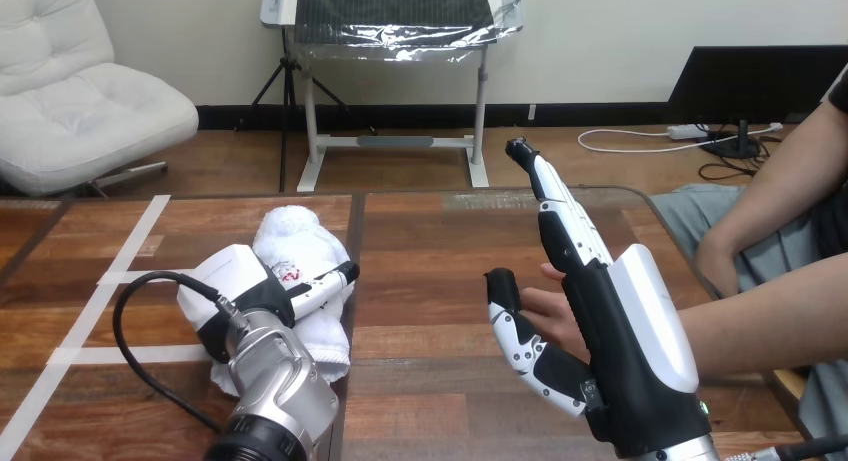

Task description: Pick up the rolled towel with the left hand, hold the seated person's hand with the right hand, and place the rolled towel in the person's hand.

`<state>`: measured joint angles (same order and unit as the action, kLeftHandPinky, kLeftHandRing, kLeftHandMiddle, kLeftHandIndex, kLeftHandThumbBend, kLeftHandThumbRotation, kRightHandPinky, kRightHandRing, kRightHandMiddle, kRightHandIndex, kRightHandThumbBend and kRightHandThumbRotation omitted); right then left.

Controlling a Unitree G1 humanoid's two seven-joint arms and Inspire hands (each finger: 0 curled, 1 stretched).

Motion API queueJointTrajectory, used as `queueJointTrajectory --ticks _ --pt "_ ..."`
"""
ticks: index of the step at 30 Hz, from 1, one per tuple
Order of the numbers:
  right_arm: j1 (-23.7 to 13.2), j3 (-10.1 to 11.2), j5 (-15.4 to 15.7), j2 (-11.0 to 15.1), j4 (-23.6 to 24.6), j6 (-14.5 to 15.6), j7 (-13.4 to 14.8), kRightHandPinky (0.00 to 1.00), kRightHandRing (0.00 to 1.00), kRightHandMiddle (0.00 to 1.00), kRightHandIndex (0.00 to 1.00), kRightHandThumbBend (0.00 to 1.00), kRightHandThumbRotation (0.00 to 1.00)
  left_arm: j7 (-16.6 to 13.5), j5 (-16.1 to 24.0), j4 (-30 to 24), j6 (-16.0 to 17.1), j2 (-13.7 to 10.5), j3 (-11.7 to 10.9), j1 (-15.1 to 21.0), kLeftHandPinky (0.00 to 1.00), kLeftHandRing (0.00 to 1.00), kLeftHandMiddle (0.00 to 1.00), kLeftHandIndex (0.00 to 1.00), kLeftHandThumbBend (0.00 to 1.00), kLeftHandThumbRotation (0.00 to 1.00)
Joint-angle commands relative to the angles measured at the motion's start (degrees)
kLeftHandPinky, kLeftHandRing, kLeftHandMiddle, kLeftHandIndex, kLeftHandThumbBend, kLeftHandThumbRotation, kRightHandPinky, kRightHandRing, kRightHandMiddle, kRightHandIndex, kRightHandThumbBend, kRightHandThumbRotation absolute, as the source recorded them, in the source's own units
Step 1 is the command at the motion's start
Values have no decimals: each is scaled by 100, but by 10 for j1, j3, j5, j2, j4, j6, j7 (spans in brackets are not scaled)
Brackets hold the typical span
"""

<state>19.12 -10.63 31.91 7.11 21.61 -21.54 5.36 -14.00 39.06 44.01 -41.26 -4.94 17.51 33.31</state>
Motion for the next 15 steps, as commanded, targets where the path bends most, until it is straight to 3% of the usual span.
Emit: queueJointTrajectory --ticks 1,9,12,15 --pt "-18 3 1 2 27 4 -2 100 100 100 100 0 0 10 14 16 -4 -6 29 41 58 68 79 90 98 93" --pt "-18 2 0 3 29 7 -4 100 100 100 100 0 0 30 28 44 -25 -7 61 56 51 61 72 87 96 95" --pt "-17 2 0 3 30 8 -4 100 100 100 100 0 0 33 29 47 -28 -7 65 58 48 59 70 83 94 91" --pt "-17 2 0 2 30 9 -4 100 100 100 100 0 0 37 31 55 -30 -8 73 62 40 50 60 79 90 81"
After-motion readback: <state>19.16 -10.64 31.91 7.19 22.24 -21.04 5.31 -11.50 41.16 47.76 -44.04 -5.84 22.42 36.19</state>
